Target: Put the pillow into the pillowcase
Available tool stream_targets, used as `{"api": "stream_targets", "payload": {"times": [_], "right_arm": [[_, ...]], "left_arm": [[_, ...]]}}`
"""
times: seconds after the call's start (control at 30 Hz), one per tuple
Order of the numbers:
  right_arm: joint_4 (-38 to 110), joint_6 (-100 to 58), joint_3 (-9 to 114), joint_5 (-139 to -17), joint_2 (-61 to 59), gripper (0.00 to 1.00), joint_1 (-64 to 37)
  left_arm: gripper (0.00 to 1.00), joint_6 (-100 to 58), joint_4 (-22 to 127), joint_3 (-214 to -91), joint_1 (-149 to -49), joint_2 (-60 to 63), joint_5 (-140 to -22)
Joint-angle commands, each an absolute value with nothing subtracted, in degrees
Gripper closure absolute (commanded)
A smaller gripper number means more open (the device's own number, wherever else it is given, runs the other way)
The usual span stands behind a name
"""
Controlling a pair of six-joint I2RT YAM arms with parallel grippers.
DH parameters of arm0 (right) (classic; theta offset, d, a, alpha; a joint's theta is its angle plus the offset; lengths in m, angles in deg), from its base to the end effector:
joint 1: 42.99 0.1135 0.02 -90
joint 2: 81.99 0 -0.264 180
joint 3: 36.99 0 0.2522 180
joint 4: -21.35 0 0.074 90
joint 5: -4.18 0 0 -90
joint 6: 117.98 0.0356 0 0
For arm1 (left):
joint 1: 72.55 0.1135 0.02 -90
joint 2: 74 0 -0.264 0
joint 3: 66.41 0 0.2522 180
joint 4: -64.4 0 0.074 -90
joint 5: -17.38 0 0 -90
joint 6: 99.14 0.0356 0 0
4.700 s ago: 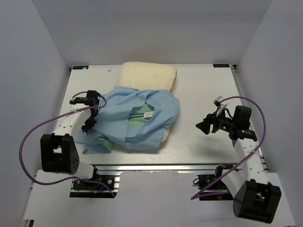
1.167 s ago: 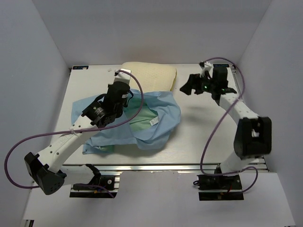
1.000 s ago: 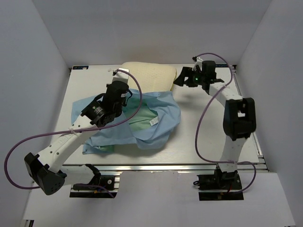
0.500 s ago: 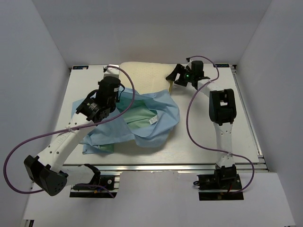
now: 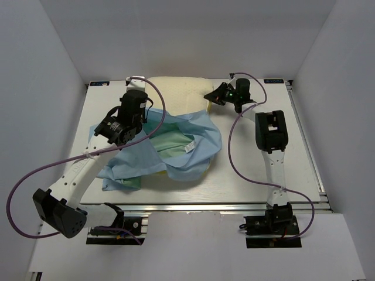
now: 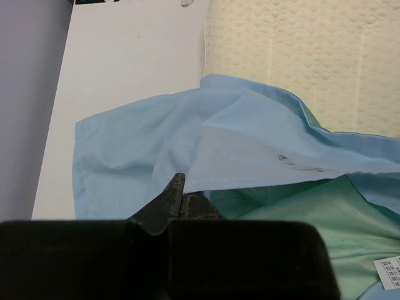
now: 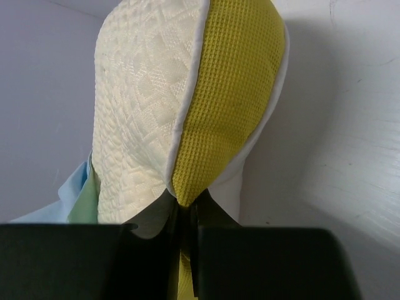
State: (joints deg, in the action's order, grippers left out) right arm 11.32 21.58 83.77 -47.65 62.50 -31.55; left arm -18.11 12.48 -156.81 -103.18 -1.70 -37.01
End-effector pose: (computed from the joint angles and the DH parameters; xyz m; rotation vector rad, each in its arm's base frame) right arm 0.5493 0.1336 0.1412 0.1327 1.9691 1.3270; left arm 0.2386 -0.1172 0.3861 0.0395 2.0488 0.2452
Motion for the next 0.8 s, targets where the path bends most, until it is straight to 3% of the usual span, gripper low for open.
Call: {"api": "stream_targets", "payload": {"times": [0.0,0.33,0.77], "right_arm": [[8.65,20.03,86.02,-46.97,58.03,1.00,-33.93],[22.18,8.25,90.15,-46.28,47.58,1.00,-47.99],[30.70,-5.83,85.49,-45.31,33.51,1.00,-55.38]], "left_arm": [[1.00,-18.98,12.05,-159.27,-101.56,-2.28,-37.90],[1.00,-19.25,14.86,-157.87,-98.57,-1.84,-41.33],[1.00,-18.11,16.80,-161.12,-96.46,1.24,-44.23]]}}
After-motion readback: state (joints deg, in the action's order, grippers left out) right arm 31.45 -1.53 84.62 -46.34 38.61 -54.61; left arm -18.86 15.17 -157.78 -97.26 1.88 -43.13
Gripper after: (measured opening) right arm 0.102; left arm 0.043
